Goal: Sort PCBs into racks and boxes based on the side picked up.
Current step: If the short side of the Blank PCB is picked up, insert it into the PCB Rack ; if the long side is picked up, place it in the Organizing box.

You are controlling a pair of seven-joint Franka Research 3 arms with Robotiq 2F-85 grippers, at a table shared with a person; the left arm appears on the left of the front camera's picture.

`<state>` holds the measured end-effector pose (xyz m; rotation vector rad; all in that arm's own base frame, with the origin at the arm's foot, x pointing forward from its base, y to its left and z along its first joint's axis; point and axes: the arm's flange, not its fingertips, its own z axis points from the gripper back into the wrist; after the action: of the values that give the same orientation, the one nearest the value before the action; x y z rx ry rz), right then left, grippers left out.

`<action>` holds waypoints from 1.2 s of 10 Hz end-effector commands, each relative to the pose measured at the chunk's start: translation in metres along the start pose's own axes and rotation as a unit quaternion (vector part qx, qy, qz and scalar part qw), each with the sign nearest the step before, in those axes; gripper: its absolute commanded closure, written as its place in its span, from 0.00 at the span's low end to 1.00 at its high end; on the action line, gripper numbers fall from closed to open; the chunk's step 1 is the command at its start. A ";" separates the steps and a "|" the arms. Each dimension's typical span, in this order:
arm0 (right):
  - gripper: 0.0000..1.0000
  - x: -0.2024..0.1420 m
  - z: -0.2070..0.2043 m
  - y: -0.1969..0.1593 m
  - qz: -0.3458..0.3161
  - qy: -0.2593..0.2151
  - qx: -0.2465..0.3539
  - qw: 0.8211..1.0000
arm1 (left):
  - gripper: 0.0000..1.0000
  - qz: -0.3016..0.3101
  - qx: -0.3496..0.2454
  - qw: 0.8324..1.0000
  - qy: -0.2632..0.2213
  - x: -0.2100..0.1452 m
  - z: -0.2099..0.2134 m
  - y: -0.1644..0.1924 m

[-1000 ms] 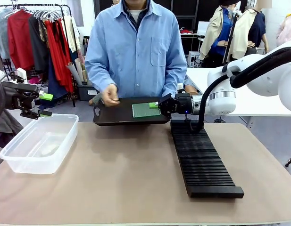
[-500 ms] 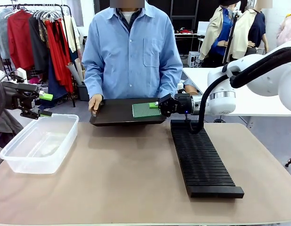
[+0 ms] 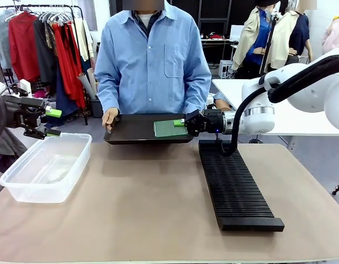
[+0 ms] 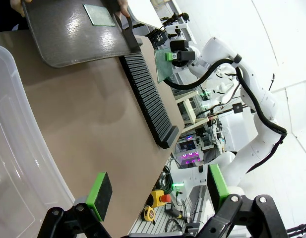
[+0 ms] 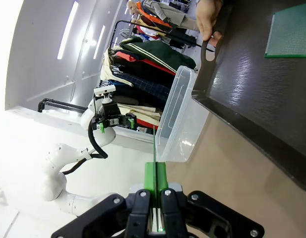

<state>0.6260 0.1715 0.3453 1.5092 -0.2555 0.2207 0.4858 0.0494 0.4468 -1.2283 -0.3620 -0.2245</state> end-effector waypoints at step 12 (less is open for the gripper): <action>1.00 0.002 0.061 0.039 0.057 0.007 0.042 0.997 | 0.00 0.006 0.001 1.000 -0.003 0.001 0.001 -0.002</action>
<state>0.6243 0.1215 0.3860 1.5813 -0.2985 0.2953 0.4857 0.0495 0.4468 -1.2282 -0.3621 -0.2243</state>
